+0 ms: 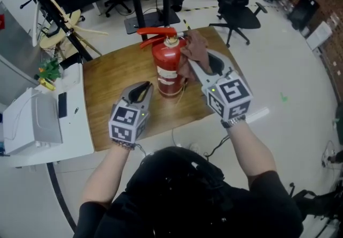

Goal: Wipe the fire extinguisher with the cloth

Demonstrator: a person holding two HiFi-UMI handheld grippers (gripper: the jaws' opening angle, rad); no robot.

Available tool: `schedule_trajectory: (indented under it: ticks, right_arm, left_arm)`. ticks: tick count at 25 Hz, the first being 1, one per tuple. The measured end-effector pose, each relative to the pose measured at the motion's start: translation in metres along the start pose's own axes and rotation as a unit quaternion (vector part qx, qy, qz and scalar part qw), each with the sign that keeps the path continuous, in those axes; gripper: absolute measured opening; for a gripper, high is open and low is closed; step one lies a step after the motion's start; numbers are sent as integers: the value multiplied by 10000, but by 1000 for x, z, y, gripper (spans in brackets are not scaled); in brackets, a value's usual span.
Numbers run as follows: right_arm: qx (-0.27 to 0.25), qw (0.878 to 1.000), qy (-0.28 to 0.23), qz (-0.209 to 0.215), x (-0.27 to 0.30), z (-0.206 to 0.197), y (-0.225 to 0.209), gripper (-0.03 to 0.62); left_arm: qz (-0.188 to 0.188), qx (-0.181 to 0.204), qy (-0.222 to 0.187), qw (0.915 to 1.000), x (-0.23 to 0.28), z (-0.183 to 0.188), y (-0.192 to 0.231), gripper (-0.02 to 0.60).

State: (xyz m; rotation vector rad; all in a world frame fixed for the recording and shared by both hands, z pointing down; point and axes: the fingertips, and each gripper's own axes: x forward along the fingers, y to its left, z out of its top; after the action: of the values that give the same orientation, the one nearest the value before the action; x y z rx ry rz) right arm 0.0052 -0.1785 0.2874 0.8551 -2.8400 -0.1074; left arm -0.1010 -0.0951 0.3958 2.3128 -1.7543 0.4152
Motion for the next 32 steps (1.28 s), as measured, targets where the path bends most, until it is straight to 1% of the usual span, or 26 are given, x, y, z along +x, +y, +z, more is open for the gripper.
schedule_trajectory:
  ticks: [4,9,16,19,32]
  right_arm:
    - [-162,9999,32,-48,13,7,13,167]
    - [-331,9993,99,-173,29,10,17,167]
    - [-474,9980,305,-272,45,2,15,167]
    - [-409,9983,249,-321,45,-1,12,167]
    - [217,9977,147,-627,25,-25,-11,160]
  left_arm:
    - [-50,12,-78,10000,-5,2,7,23]
    - [-111,15,-113,9999,-8,1,15,23]
    - [-172,18,-77,9998,-9,-3,23,23]
    - [-219,33,-31,9998,-6,-4,25,23]
    - [-368,62,181,9991,4,-16,28,23]
